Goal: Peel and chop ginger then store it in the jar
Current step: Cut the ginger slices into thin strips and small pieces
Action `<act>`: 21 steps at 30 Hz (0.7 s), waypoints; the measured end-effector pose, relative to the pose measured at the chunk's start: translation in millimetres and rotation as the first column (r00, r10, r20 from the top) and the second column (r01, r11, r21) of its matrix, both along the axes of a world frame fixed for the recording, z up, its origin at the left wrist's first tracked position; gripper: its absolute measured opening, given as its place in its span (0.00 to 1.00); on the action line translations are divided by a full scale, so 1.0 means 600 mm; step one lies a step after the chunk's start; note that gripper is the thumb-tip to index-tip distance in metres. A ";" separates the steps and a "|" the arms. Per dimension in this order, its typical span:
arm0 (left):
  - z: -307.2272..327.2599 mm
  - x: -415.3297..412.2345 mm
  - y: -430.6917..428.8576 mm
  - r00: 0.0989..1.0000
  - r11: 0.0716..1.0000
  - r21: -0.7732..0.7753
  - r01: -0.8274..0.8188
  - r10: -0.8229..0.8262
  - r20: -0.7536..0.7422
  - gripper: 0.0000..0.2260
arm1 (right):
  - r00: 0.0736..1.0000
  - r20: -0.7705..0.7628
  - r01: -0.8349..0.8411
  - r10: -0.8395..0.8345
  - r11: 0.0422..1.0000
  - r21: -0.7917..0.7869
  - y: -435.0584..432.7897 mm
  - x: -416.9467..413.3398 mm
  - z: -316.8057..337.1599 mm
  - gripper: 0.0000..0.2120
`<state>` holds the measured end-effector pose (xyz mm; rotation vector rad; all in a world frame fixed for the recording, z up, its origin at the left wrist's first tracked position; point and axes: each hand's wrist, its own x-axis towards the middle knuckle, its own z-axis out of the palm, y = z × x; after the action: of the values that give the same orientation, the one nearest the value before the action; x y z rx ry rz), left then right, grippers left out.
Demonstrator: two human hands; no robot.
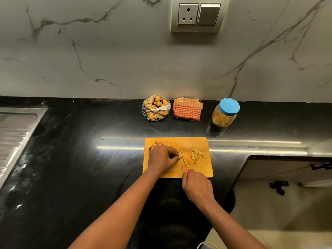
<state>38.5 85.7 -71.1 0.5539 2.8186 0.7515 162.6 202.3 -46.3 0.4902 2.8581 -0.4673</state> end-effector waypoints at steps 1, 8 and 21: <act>-0.001 -0.001 0.000 1.000 1.000 -0.002 0.000 0.000 0.001 0.11 | 1.000 0.001 0.000 0.000 1.000 -0.002 0.000 -0.001 0.001 0.19; 0.002 -0.001 0.001 1.000 1.000 -0.013 0.004 -0.004 0.002 0.11 | 0.999 0.034 -0.026 0.026 1.000 -0.002 0.003 -0.009 0.007 0.20; 0.004 -0.001 -0.002 1.000 1.000 -0.010 -0.010 0.010 0.009 0.11 | 0.995 0.102 -0.018 0.018 1.000 -0.001 0.002 0.017 0.012 0.17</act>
<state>37.6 84.5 -68.4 0.5338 2.8178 0.7388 172.9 203.4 -38.9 0.4731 2.7620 -0.4267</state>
